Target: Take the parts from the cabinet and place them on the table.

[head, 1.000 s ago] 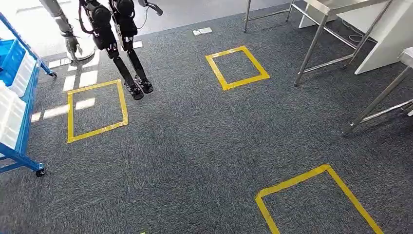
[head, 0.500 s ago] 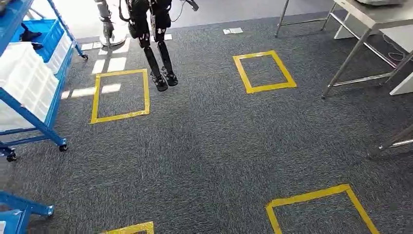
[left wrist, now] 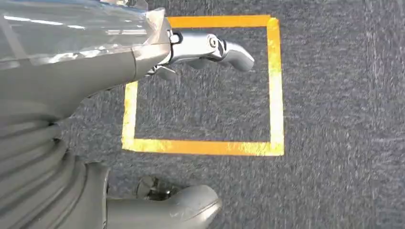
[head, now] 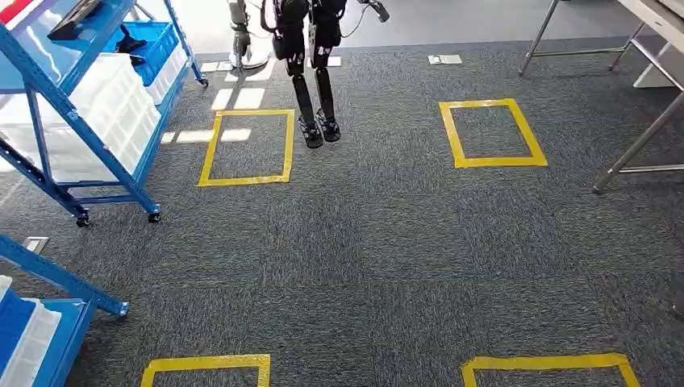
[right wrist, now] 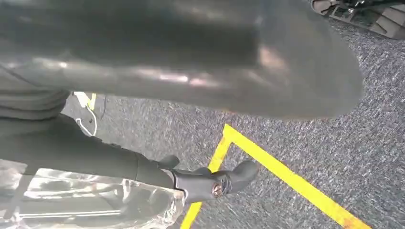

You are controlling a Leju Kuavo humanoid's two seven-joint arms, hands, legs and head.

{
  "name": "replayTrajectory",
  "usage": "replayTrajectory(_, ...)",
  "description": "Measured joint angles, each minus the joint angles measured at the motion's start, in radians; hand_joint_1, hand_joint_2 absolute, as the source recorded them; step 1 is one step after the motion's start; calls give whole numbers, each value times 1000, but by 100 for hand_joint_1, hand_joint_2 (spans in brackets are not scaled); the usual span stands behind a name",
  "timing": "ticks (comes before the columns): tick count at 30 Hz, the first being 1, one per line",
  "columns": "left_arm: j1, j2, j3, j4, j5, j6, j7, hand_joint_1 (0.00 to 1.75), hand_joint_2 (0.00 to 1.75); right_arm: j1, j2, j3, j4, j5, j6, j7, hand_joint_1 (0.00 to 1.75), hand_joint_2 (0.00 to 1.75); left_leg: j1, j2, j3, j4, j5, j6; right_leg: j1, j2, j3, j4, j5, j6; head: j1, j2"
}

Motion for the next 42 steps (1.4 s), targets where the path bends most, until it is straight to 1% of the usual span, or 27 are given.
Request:
replayTrajectory(1, -2, -1, 0, 0, 0, 0, 1, 0, 175, 0, 1, 0, 0, 0, 1, 0, 0, 0, 0, 35, -27, 58, -39, -2, 4, -11, -1, 0, -1, -11, -8, 0)
replayTrajectory(3, -5, -1, 0, 0, 0, 0, 2, 0, 175, 6, 2, 0, 0, 0, 2, 1, 0, 0, 1, 63, -106, 225, -117, -6, 15, -40, -4, 0, -2, -18, -7, 0)
replayTrajectory(5, -2, -1, 0, 0, -1, 0, 8, 0, 175, 7, 2, 0, 0, 1, 3, 4, 0, 0, 1, 70, -134, 288, -123, -4, 22, -64, -7, 1, -3, -19, -7, 0)
replayTrajectory(6, -1, -1, 0, 0, -1, 2, 8, 0, 175, 6, 2, 0, 0, 3, 4, 5, 0, 0, 1, 72, -115, 252, -99, 0, 24, -75, -12, 1, -4, -21, -8, 0)
replayTrajectory(8, -3, 0, 0, 0, -1, 2, 9, 0, 175, 4, 4, 0, 0, 3, 4, 7, 0, 0, -5, 98, -12, 75, -25, 15, 28, -99, -11, 0, -7, -24, -7, 0)
replayTrajectory(9, -5, 0, 0, 0, -1, 2, 9, 0, 175, 2, 5, 0, 0, 3, 4, 8, 0, 0, -14, 158, 37, 2, -17, 26, 30, -106, 5, 0, -10, -23, -8, 0)
replayTrajectory(10, -9, 1, 0, 0, -1, 2, 10, 0, 175, 4, 5, 0, 0, 3, 4, 8, 0, 0, -17, 186, 42, -12, -21, 28, 42, -117, -2, 3, -15, -16, -5, 0)
replayTrajectory(12, -12, 0, 0, 0, -2, 3, 9, 0, 175, -1, 5, 0, 0, 3, 5, 8, 0, 0, -25, 156, 37, -14, -20, 34, 33, -137, 9, 0, -17, -10, -5, 0)
replayTrajectory(14, -10, 2, 0, 0, -1, 4, 10, 0, 175, -4, 7, 1, 0, 3, 5, 9, 0, 0, -23, 126, 41, -31, -6, 44, 39, -159, 16, -2, -20, 0, -6, 0)
replayTrajectory(16, -11, -1, 0, 0, -1, 5, 10, 0, 175, 0, 6, 2, 0, 3, 5, 9, 0, 0, -13, 104, 45, -44, 9, 53, 30, -48, -17, 65, -57, 3, -3, 0)
replayTrajectory(17, -13, -1, 0, 0, -1, 5, 10, 0, 175, 1, 6, 2, 0, 3, 5, 9, 0, 0, -13, 89, 41, -44, 11, 55, 26, -21, -54, 142, -93, -1, -2, 0)
replayTrajectory(19, -13, -2, 0, 0, -1, 5, 10, 0, 175, 6, 5, 2, 0, 3, 5, 10, 0, 0, -13, 54, 36, -43, 12, 55, 19, -11, -130, 295, -148, 2, -2, 0)
replayTrajectory(20, -12, -1, 0, 0, -1, 5, 10, 0, 175, 8, 5, 1, 0, 3, 5, 10, 0, 0, -13, 37, 36, -43, 13, 54, 16, -11, -143, 317, -146, 10, -2, 0)
replayTrajectory(22, -9, -3, 0, 0, -1, 5, 10, 0, 175, 7, 4, 1, 0, 3, 5, 10, 0, 0, -10, 7, 38, -40, 14, 50, 7, -9, -101, 217, -86, 35, -2, 0)
replayTrajectory(24, -9, -5, 0, 0, -1, 5, 10, 0, 175, 6, 3, 1, 0, 3, 5, 10, 0, 0, -6, -21, 35, -29, 10, 38, -10, 33, -20, 29, -7, 58, -2, 0)
replayTrajectory(25, -10, -2, 0, 0, -1, 5, 10, 0, 175, 6, 5, 1, 1, 3, 6, 10, 0, 0, -12, -31, 30, -21, 6, 28, 0, 49, -22, 21, -13, 50, 3, 0)
replayTrajectory(29, -1, -1, 0, 0, -1, 5, 10, 0, 175, 0, 4, 2, 1, 4, 6, 11, 0, 0, -2, -55, 20, -23, 13, 10, 1, 17, -14, 14, -2, 15, 0, 0)
replayTrajectory(30, 1, -2, 0, 0, -1, 5, 10, 0, 175, -1, 5, 2, 1, 4, 6, 11, 0, 0, 1, -33, 15, -11, 3, 8, -2, 6, -14, 12, 2, 9, 1, 0)
replayTrajectory(31, 0, -4, 0, 0, -1, 4, 10, 0, 175, -1, 5, 2, 1, 5, 6, 11, 0, 0, -5, 23, -4, 28, -27, 6, 1, 0, -15, 12, 3, 1, -7, 0)
replayTrajectory(32, -4, -4, 0, 0, -1, 3, 10, 0, 175, 1, 5, 2, 1, 5, 6, 11, 0, 0, -5, 48, -35, 94, -67, 3, 5, -11, -16, 12, 1, -7, -12, 0)
replayTrajectory(34, -6, -4, 0, 0, -2, 1, 10, 0, 175, 7, 4, 2, 1, 4, 6, 11, 0, 0, -3, 65, -109, 247, -134, -1, 12, -39, -17, 12, -2, -11, -10, 0)
replayTrajectory(35, -4, -4, 0, 0, -2, 0, 11, 0, 175, 7, 3, 1, 1, 4, 5, 11, 0, 0, -3, 68, -129, 287, -139, -1, 14, -51, -18, 12, -3, -12, -10, 0)
replayTrajectory(36, -2, -4, 0, 0, -3, 0, 14, 0, 175, 7, 3, 1, 1, 4, 5, 11, 0, 0, -3, 71, -124, 277, -120, 1, 16, -63, -17, 12, -4, -14, -10, 0)
replayTrajectory(38, -2, -4, 0, 0, -5, 0, 17, 0, 175, 4, 3, 1, 1, 4, 5, 11, 0, 0, -3, 82, -55, 148, -43, 6, 17, -85, -12, 12, -7, -17, -10, 0)
replayTrajectory(39, -3, -4, 0, 0, -6, 0, 16, 0, 175, 4, 3, 1, 1, 3, 6, 11, 0, 0, -6, 115, -9, 65, -8, 13, 19, -95, -9, 12, -9, -18, -11, 0)
replayTrajectory(40, -6, -4, 0, 0, -11, -1, 18, 0, 175, 5, 3, 1, 1, 3, 6, 11, 0, 0, -12, 171, 18, 14, -6, 18, 24, -102, -7, 12, -12, -15, -11, 0)
replayTrajectory(42, -13, -5, -2, 0, -25, -11, 38, 0, 175, 6, 3, 1, 1, 3, 6, 11, 0, 0, -22, 155, 18, -3, -12, 22, 33, -127, -6, 13, -18, -5, -5, 0)
